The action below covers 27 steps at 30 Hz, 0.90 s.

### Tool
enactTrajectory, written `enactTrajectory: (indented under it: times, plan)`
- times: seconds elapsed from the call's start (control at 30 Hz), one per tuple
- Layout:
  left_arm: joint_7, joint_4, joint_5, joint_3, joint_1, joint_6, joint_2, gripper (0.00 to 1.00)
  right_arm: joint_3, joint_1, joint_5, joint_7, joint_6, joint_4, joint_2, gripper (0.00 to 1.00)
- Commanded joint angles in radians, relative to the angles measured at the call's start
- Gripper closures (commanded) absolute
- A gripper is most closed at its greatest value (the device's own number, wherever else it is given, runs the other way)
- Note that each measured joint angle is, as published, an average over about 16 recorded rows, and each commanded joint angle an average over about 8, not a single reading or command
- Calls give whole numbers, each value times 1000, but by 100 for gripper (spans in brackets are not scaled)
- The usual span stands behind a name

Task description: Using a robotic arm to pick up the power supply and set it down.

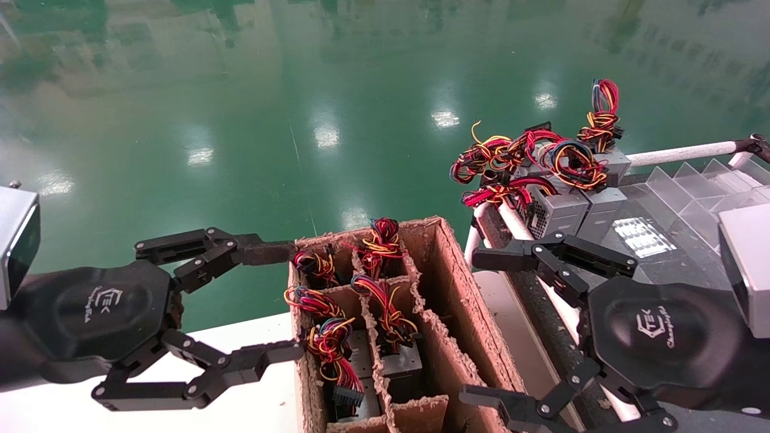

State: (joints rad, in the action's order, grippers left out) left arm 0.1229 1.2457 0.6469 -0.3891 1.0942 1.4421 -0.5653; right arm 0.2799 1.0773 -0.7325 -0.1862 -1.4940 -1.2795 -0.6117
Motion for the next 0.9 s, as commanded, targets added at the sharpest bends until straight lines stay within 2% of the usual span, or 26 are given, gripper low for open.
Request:
enactTrajectory:
  times: [0.03, 0.9]
  plan:
    - [0, 0, 0, 0, 0, 0, 0, 100, 0, 0, 0, 0, 0, 0, 0, 0]
    - [0, 0, 0, 0, 0, 0, 0, 100, 0, 0, 0, 0, 0, 0, 0, 0]
